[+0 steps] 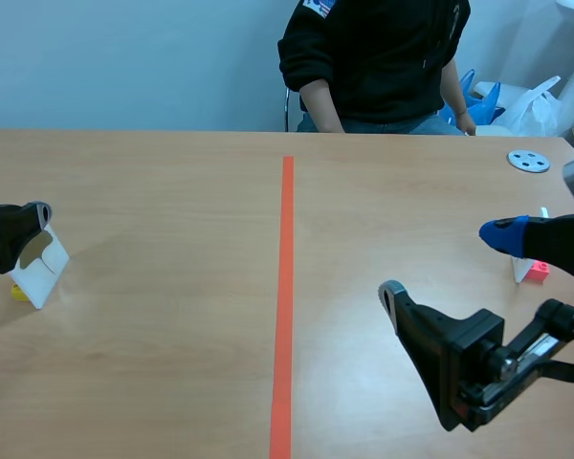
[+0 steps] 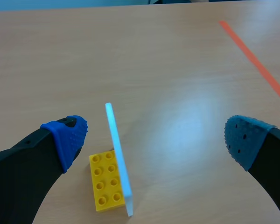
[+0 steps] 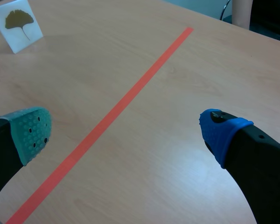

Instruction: Sort the leaf by its shape. The table is split by an orange tape line. A compound leaf with several leaflets goes to the left side, a simple leaf with one blade goes to the right side. Return to the home posture when a red brick is placed on the table.

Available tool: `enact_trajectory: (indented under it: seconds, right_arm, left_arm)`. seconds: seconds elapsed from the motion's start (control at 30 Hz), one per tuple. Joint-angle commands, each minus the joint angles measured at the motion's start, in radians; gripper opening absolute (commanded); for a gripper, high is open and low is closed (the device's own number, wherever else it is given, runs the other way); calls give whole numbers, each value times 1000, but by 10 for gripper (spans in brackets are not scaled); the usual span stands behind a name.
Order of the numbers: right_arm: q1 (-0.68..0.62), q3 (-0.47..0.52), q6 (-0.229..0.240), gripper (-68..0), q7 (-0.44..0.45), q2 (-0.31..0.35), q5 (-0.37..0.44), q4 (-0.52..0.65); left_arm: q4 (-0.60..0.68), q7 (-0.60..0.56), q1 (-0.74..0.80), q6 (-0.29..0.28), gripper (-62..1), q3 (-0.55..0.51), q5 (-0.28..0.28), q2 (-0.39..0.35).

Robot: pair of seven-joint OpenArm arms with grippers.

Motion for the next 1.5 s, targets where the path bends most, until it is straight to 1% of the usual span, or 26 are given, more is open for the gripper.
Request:
enact_trajectory:
  seconds: [0.0,0.07,0.17,0.23,0.4,0.53,0.6,0.7,0.77,0.87,0.97,1.03,1.07,1.47]
  right_arm:
    - [14,10,-3,4,19,8,7,0]
    - [14,10,-3,4,19,8,7,0]
    - [14,10,-4,4,18,8,6,0]
    - [14,11,-4,4,18,8,6,0]
    - [13,11,-4,4,15,8,6,0]
    - [8,14,-3,4,14,8,7,0]
    - [5,19,-3,4,12,8,7,0]
    - [5,24,-3,4,11,8,7,0]
    - [6,24,-3,4,14,8,7,0]
    - [6,24,-3,4,14,8,7,0]
    - [6,24,-3,4,14,8,7,0]
    - [6,24,-3,4,14,8,7,0]
    - [6,24,-3,4,14,8,7,0]
    - [9,23,-3,4,14,8,7,0]
  left_arm:
    - [58,2,29,-19,14,-31,-7,-6]
    - [143,21,85,-39,14,-53,-6,-6]
    - [275,28,180,-87,14,-63,-5,-6]
    - [363,28,248,-99,14,-63,18,3]
    - [534,28,403,-97,14,-62,74,69]
    - [636,35,505,-93,14,-62,79,132]
    - [686,40,546,-79,14,-62,104,161]
    - [748,62,589,-31,14,-62,133,193]
    - [776,62,609,-23,14,-62,152,210]
    - [808,81,632,-21,14,-62,153,222]
    - [814,84,639,-6,14,-62,156,221]
    - [814,84,639,-3,14,-62,183,221]
    - [814,87,639,-4,14,-62,187,221]
    - [814,91,641,-7,14,-62,187,221]
